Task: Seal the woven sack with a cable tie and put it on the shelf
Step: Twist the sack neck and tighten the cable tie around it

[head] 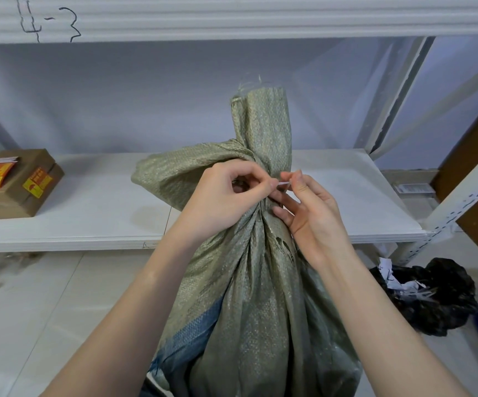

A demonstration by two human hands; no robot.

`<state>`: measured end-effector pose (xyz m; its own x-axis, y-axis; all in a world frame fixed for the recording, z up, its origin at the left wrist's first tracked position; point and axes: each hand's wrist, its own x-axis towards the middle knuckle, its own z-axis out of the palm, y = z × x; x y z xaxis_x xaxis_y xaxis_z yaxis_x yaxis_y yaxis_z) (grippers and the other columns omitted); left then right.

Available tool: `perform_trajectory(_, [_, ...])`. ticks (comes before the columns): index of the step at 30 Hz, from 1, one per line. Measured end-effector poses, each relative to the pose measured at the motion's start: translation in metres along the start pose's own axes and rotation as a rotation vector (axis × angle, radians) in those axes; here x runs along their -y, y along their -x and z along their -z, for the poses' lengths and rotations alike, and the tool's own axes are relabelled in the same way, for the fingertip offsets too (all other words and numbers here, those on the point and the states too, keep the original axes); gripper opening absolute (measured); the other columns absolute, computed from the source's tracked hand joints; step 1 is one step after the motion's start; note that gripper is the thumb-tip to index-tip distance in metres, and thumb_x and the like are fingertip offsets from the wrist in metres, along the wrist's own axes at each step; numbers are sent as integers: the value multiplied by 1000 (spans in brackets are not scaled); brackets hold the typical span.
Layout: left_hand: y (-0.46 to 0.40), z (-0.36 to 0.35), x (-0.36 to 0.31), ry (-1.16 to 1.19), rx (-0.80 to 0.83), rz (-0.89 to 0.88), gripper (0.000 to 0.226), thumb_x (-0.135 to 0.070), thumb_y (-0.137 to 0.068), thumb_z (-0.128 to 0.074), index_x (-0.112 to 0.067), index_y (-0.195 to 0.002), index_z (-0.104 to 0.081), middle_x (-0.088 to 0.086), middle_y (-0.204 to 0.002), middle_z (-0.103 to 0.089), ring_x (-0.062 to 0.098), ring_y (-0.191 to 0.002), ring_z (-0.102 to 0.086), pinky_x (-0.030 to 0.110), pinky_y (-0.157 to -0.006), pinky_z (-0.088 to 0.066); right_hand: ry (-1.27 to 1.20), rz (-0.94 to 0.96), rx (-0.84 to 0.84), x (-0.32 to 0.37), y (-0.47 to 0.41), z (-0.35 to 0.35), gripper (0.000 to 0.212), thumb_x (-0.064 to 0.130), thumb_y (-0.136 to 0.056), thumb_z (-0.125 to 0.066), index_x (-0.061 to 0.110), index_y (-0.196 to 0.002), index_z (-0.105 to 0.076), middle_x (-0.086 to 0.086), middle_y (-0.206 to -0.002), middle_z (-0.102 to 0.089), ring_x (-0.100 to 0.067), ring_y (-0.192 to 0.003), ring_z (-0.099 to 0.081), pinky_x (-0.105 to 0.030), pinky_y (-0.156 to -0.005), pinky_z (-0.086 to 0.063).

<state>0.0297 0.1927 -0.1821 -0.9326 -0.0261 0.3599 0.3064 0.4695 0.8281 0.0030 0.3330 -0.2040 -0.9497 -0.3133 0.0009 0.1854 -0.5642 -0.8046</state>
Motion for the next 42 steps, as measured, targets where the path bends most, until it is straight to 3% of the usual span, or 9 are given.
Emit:
perform_trajectory(9, [1,-4,-1,-33,-35,9,13,-28,-83,-67,-18,-77,-73,2,-78,-72,19,-79,-65,46,-75,-51,38,6,4,-2,-1,0,18,29,-73,-57,13,-80,-64,7,-65,-69,-5,-64,-66,-15,-50,-51])
perform_trajectory(16, [3,-9,-7,-42,-71,13,10,-21,-84,-70,-23,-75,-73,-6,-75,-70,7,-74,-62,22,-66,-46,60,30,-14,-4,-1,1,16,27,-72,-59,14,-78,-65,6,-73,-71,-6,-67,-65,-17,-50,-50])
perform_trajectory(19, [4,-8,-9,-45,-103,18,7,-23,-82,-72,-27,-78,-75,-11,-77,-72,6,-79,-65,24,-72,-49,156,77,-31,-3,-1,1,11,23,-77,-60,14,-79,-68,3,-73,-69,-6,-60,-62,-16,-44,-45])
perform_trajectory(22, [4,-7,-9,-35,-136,28,3,-23,-78,-76,-26,-78,-76,-12,-76,-72,8,-77,-66,27,-73,-51,301,163,-72,-2,-3,3,9,14,-83,-61,13,-81,-70,3,-70,-64,-4,-48,-47,-17,-40,-35])
perform_trajectory(26, [4,-7,-9,-12,-126,24,6,-22,-74,-79,-25,-75,-74,-11,-70,-71,7,-70,-64,17,-66,-48,318,178,-76,1,-2,2,8,8,-83,-62,10,-81,-69,-13,-96,-62,-4,-62,-61,-18,-46,-46])
perform_trajectory(33, [4,-4,-7,-68,-103,-40,15,-19,-72,-80,-29,-79,-72,-6,-74,-70,8,-72,-63,21,-71,-50,355,193,-68,-1,-1,2,8,6,-82,-63,11,-81,-69,-15,-100,-58,-5,-69,-65,-18,-49,-51])
perform_trajectory(36, [4,-4,-4,-84,-103,-55,17,-18,-73,-79,-29,-84,-73,-5,-74,-70,8,-72,-63,23,-72,-50,349,166,-34,1,0,1,9,5,-83,-61,11,-84,-67,-11,-86,-61,-3,-61,-60,-17,-47,-50])
perform_trajectory(38, [4,-5,-3,-98,-102,-56,14,-19,-73,-79,-22,-86,-76,-6,-73,-69,7,-72,-63,26,-72,-51,345,161,-27,1,-1,1,8,3,-84,-60,11,-85,-61,-7,-72,-53,-5,-52,-50,-18,-41,-45])
perform_trajectory(42, [3,-5,-3,-107,-100,-70,15,-17,-74,-79,-16,-89,-77,-4,-74,-69,11,-74,-63,20,-71,-49,389,173,-7,3,-3,6,17,7,-85,-59,14,-74,-49,-6,-60,-47,-10,-41,-41,-22,-38,-35])
